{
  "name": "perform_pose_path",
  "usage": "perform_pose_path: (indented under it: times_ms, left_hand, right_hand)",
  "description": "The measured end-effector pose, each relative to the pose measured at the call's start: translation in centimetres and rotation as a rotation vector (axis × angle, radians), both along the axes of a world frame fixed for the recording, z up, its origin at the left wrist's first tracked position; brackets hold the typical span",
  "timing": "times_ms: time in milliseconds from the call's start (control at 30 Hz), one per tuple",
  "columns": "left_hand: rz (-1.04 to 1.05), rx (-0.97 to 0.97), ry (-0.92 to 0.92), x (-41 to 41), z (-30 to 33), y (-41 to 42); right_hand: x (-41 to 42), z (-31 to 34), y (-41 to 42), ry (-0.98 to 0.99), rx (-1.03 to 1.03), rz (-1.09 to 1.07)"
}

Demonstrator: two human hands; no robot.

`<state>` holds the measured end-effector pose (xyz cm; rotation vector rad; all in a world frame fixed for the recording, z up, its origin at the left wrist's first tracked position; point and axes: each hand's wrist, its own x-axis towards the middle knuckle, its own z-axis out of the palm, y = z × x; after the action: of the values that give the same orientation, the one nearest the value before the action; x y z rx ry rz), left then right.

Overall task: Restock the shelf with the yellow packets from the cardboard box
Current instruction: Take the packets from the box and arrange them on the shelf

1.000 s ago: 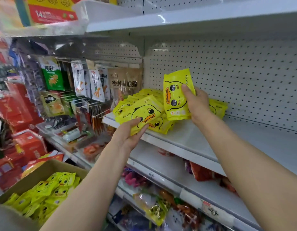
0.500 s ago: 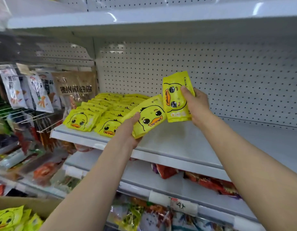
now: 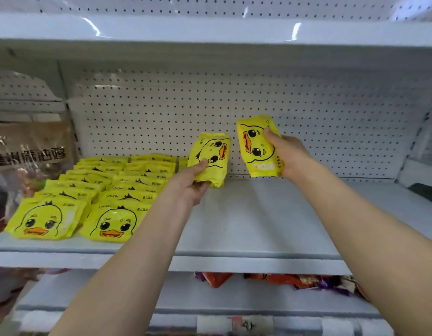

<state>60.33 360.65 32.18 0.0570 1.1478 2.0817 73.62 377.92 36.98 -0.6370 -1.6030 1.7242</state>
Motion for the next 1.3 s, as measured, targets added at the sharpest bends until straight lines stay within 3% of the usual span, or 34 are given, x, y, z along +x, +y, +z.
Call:
perform_pose_path:
  times_ms: [267, 367, 467, 633, 700, 1000, 1300]
  left_hand:
    - [-0.223, -0.237, 0.176, -4.9, 1.2, 2.6]
    - [-0.271, -0.400, 0.341, -7.8, 0.8, 3.6]
    - [-0.392, -0.567, 0.660, -10.0, 0.7, 3.9]
    - [-0.482, -1.115, 1.532, -12.6, 1.5, 5.3]
    - [-0.526, -1.189, 1.705, -13.2, 1.5, 6.0]
    - [-0.493, -1.167, 1.790, -16.1, -0.7, 7.8]
    - [-0.428, -1.101, 1.789, -17.9, -1.9, 8.4]
  right_hand:
    - [-1.9, 0.6, 0.3, -0.111, 0.089, 0.031]
    - [-2.8, 0.7, 0.6, -0.149, 0.173, 0.009]
    - [-3.7, 0.7, 0.9, -0.194, 0.251, 0.012]
    - [-4.3, 0.4, 1.5, -0.369, 0.503, 0.018]
    - [-4.6, 0.1, 1.8, -0.434, 0.597, 0.049]
    - [-6.3, -0.8, 3.0, -0.696, 0.827, 0.129]
    - [-7.4, -1.5, 3.7, -0.755, 0.883, 0.209]
